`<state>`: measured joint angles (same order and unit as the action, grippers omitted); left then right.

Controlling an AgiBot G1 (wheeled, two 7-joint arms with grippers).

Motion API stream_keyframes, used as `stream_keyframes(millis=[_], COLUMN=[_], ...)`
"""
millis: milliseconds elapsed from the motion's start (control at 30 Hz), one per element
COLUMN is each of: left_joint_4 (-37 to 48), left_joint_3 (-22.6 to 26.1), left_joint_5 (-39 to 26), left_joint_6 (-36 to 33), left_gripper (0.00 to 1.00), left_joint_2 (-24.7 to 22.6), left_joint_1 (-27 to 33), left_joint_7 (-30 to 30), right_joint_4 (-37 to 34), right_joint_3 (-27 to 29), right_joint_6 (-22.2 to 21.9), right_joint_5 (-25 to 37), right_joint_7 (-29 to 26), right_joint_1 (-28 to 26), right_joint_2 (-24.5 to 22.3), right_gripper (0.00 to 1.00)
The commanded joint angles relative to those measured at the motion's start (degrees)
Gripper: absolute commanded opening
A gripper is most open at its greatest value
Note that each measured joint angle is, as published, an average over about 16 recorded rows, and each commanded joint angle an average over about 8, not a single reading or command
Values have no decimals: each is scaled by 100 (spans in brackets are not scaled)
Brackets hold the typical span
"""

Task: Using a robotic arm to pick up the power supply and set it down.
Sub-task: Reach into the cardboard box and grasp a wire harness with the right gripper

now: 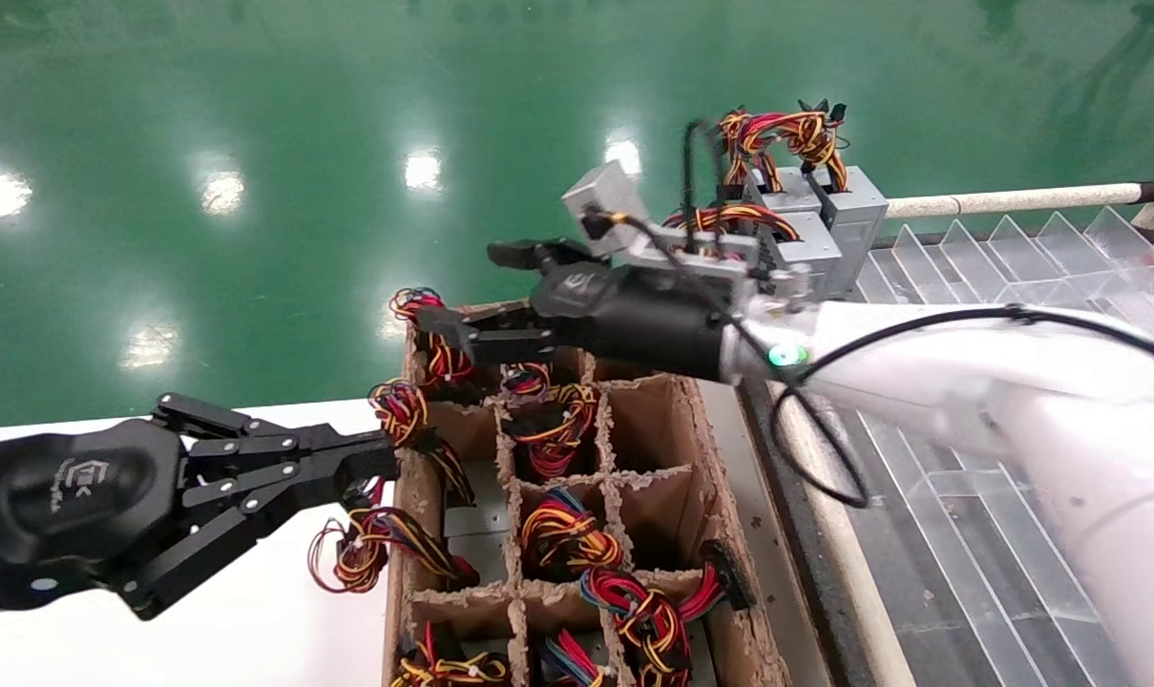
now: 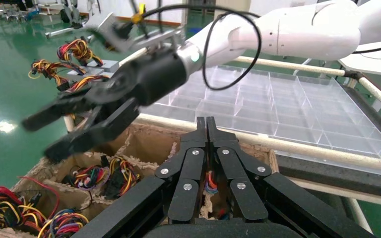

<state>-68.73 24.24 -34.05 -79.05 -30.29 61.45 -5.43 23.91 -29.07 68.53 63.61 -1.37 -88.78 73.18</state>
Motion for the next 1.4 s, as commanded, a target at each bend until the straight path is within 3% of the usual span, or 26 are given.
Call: stream_keyframes(millis=[33, 200, 300, 633, 1100, 1400], left_joint_4=[0, 0, 0, 0, 0, 0], left_joint_3=[0, 0, 0, 0, 0, 0], left_joint_5=[0, 0, 0, 0, 0, 0], left_joint_6=[0, 0, 0, 0, 0, 0], left_gripper=[0, 0, 0, 0, 0, 0], left_joint_2=[0, 0, 0, 0, 0, 0], left_joint_1=[0, 0, 0, 0, 0, 0], left_joint_7=[0, 0, 0, 0, 0, 0], right_joint_4=[-369, -739, -721, -146, 648, 719], right_joint_3=[-8, -193, -354, -1063, -2207, -2825], right_joint_6=[-109, -292, -430, -1173, -2761, -3015], right_joint_5=[34, 90, 54, -349, -1256, -1837], right_joint_7=[136, 241, 237, 140, 349, 415], right_joint_1=[-101, -212, -204, 15, 240, 206], right_joint_2=[233, 470, 512, 548, 544, 533], right_gripper=[77, 15, 0, 0, 0, 0])
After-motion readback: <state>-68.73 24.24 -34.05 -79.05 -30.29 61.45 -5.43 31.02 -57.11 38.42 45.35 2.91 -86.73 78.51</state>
